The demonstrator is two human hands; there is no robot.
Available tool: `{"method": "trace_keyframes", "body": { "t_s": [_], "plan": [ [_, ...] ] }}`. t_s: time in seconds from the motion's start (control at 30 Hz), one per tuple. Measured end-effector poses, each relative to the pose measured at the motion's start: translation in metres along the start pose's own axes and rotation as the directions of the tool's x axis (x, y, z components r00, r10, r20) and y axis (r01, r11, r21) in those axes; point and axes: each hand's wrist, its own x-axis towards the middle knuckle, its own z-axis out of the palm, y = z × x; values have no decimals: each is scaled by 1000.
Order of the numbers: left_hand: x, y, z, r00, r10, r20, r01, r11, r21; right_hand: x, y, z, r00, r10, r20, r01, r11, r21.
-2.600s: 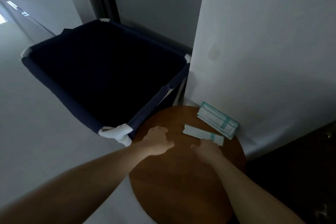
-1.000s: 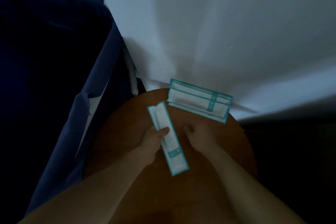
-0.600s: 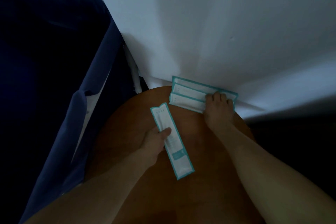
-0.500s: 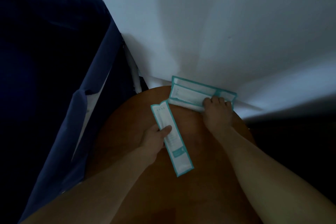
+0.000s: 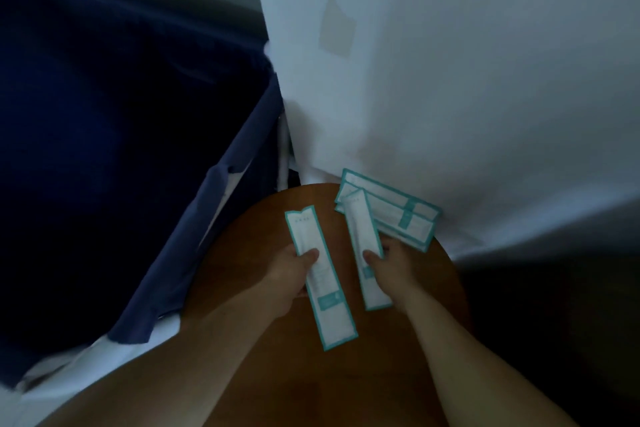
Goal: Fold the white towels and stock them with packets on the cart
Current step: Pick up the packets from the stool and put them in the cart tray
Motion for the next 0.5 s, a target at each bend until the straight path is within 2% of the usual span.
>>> {"method": "trace_keyframes", "body": {
  "t_s": [0.13, 0.23, 0.4, 0.5],
  "plan": [
    [-31, 12, -15, 996, 83, 27, -85, 994, 66, -38, -13, 5, 999, -27, 47, 22, 994, 103],
    [-51, 25, -27, 988, 155, 13, -156, 981, 116, -71, -33, 0, 997, -77, 19, 73, 987, 143],
    [-100, 48, -39, 936, 343, 81, -351, 924, 151, -138, -54, -14, 979, -165, -116, 180, 975, 128],
    [-137, 54, -49, 901, 405, 153, -424, 897, 123, -183, -66, -16, 956, -200, -216, 234, 962, 142]
  ]
}}
